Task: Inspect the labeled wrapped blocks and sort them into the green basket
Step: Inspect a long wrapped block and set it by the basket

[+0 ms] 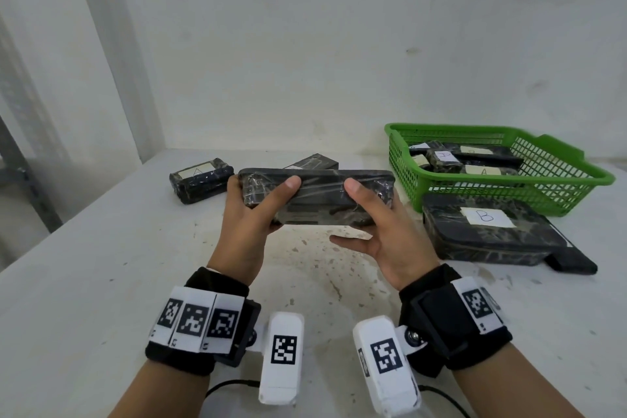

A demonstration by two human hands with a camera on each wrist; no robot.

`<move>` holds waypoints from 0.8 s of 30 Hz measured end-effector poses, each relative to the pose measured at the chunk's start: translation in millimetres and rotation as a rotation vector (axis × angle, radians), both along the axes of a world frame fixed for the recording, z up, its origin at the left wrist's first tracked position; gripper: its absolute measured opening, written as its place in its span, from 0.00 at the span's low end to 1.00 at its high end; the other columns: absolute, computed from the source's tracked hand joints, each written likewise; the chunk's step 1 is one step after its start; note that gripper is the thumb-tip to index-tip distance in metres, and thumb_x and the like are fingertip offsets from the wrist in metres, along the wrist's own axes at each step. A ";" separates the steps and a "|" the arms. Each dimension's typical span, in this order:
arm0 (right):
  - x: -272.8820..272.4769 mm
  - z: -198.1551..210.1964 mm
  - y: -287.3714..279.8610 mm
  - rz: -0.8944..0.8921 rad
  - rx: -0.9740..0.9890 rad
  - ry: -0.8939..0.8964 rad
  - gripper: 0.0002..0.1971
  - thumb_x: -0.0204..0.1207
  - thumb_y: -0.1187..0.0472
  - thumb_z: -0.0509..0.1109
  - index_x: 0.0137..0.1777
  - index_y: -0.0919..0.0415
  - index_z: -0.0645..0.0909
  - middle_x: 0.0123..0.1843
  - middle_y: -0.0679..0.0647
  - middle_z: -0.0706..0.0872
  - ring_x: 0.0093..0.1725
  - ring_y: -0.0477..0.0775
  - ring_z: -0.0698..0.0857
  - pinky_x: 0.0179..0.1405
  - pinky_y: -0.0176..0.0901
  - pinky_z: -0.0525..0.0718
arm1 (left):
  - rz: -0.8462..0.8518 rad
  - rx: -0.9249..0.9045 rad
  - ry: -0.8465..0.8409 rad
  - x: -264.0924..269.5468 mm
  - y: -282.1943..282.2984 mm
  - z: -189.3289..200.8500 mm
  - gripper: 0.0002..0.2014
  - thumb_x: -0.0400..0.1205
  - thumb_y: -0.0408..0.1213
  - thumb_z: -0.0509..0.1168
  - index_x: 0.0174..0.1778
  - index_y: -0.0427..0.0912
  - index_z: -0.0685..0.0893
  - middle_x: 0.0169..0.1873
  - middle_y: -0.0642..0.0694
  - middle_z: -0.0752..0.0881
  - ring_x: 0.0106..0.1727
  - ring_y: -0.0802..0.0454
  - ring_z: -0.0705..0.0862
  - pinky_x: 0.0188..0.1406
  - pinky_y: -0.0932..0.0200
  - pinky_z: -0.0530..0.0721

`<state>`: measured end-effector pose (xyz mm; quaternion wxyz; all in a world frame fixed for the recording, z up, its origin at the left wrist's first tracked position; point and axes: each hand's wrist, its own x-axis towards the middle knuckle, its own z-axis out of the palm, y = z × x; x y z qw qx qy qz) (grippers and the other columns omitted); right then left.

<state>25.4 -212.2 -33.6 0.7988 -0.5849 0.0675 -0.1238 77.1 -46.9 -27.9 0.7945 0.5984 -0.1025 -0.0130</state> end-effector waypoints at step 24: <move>-1.5 3.1 -2.1 -0.057 -0.068 -0.062 0.36 0.60 0.53 0.82 0.69 0.54 0.73 0.62 0.54 0.88 0.61 0.54 0.88 0.62 0.54 0.85 | -0.060 0.023 -0.075 -6.2 -4.5 -2.8 0.37 0.55 0.49 0.81 0.57 0.59 0.71 0.58 0.44 0.88 0.54 0.52 0.90 0.55 0.50 0.84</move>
